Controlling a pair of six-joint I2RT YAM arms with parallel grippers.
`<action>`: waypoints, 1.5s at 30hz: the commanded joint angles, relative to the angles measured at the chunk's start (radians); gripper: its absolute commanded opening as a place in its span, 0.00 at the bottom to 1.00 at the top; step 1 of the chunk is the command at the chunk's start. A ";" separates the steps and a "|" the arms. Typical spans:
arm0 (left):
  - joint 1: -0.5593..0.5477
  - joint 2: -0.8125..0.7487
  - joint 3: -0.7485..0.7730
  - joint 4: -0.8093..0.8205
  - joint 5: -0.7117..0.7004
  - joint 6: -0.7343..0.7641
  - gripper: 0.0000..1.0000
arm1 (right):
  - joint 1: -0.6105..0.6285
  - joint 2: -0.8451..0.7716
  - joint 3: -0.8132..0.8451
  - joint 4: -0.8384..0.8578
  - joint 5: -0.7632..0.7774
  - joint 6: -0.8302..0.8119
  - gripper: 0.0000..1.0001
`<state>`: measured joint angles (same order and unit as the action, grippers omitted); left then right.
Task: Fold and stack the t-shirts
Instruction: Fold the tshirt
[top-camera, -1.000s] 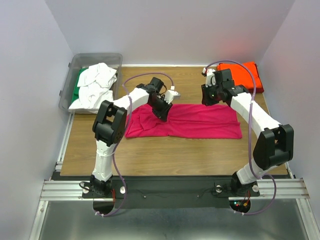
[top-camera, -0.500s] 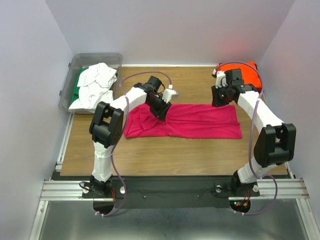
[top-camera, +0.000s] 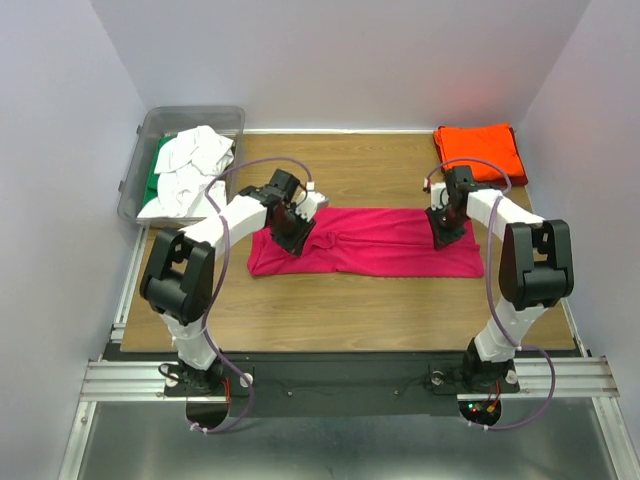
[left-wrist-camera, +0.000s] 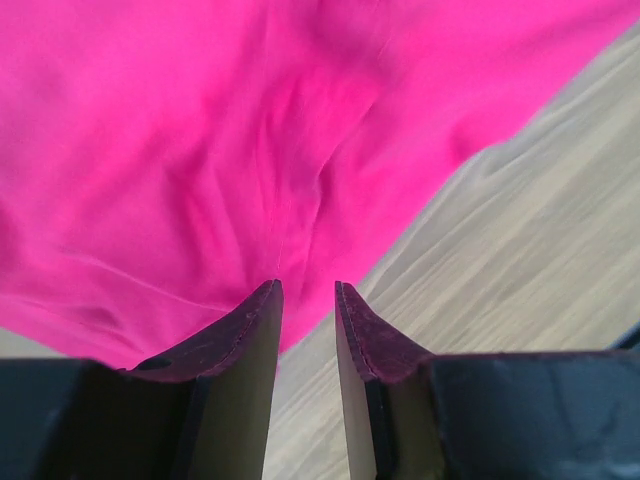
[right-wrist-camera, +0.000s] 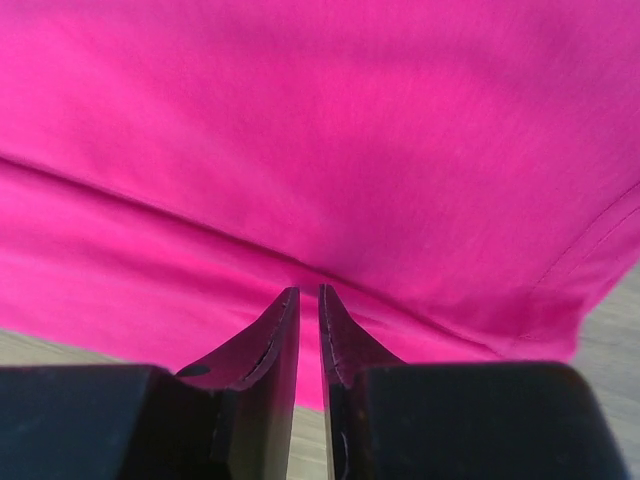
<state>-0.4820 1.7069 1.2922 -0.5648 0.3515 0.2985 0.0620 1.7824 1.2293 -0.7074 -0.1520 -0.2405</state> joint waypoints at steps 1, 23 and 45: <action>0.011 0.040 -0.074 0.011 -0.108 -0.052 0.38 | 0.004 -0.005 -0.059 -0.010 0.061 -0.029 0.18; 0.161 0.640 0.898 -0.159 -0.240 0.171 0.36 | 0.029 -0.241 0.027 -0.333 -0.379 -0.244 0.24; 0.112 0.497 0.401 0.131 -0.026 -0.220 0.38 | 0.093 0.038 -0.106 -0.129 -0.093 -0.152 0.14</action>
<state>-0.4057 2.1506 1.6947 -0.4496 0.3553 0.1192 0.0956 1.8221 1.1885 -0.8494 -0.2276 -0.3820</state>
